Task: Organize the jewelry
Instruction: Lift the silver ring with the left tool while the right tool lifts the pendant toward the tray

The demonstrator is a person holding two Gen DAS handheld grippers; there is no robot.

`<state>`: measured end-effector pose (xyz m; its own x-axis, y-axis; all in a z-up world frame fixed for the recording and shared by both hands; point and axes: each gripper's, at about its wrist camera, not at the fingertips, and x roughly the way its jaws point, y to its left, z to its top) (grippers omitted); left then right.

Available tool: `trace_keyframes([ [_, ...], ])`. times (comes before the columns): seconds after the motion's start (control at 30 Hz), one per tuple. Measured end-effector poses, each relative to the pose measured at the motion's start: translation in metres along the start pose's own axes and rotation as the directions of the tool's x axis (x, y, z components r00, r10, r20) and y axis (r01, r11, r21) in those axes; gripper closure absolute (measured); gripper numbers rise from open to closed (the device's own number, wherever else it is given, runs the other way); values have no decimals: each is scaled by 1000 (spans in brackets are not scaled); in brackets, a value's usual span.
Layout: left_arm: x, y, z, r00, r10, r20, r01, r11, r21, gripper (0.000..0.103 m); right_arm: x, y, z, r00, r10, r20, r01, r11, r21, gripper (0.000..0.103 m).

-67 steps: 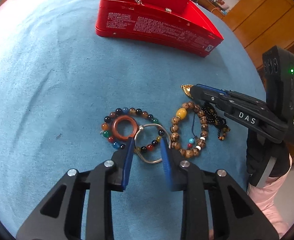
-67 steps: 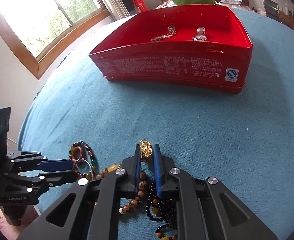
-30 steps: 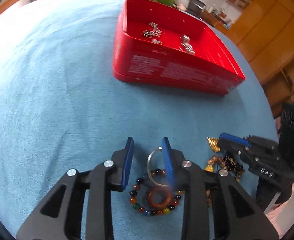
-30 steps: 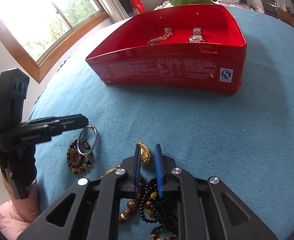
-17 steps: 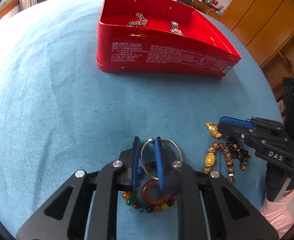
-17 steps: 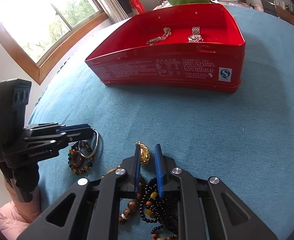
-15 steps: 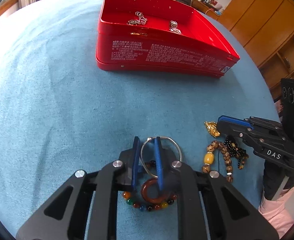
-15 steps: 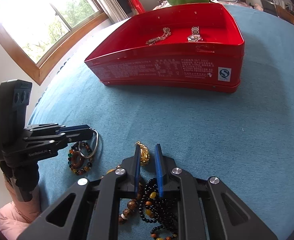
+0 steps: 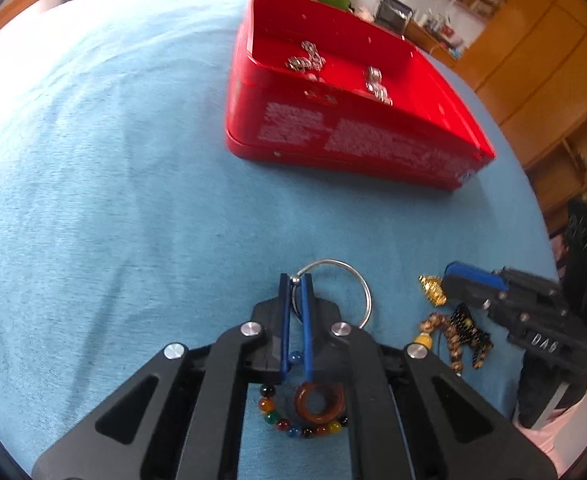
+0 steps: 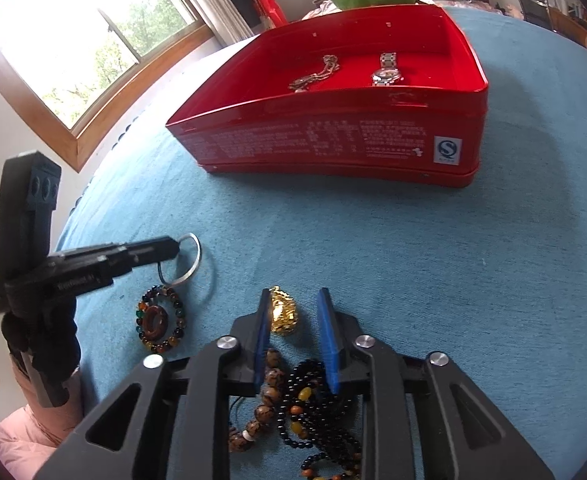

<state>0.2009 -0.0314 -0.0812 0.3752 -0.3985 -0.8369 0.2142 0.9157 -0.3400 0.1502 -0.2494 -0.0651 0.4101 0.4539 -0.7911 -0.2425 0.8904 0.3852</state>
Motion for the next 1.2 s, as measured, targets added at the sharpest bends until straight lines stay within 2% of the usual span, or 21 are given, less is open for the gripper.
trace_keyframes([
  [0.07,-7,3,1,999,-24,21,24,1000,-8,100,4,5,0,1000,-2,-17,1,1000,-17,70],
  [0.23,-6,5,1,1000,-26,16,27,999,-20,100,9,19,-4,997,-71,-16,69,994,-80,67],
  [0.37,-5,5,0,1000,-13,13,13,1000,-26,100,10,30,-10,987,-158,9,157,979,-133,83],
  [0.53,-7,3,2,1000,11,25,-10,1000,-27,100,0,20,-7,993,-111,28,113,990,-84,84],
  [0.7,-16,-1,1,999,6,40,-6,1000,-21,99,-27,9,-1,996,-20,85,23,999,-34,84],
  [0.83,-32,-10,5,998,0,68,0,1000,5,99,-43,8,10,993,13,117,-10,1000,-24,84],
  [1.07,-61,-35,33,992,-2,128,-7,998,70,99,-70,13,40,984,-4,179,11,999,-40,84],
  [1.2,-68,-46,52,990,-4,143,-9,996,87,99,-77,11,67,979,-47,200,53,998,-27,84],
])
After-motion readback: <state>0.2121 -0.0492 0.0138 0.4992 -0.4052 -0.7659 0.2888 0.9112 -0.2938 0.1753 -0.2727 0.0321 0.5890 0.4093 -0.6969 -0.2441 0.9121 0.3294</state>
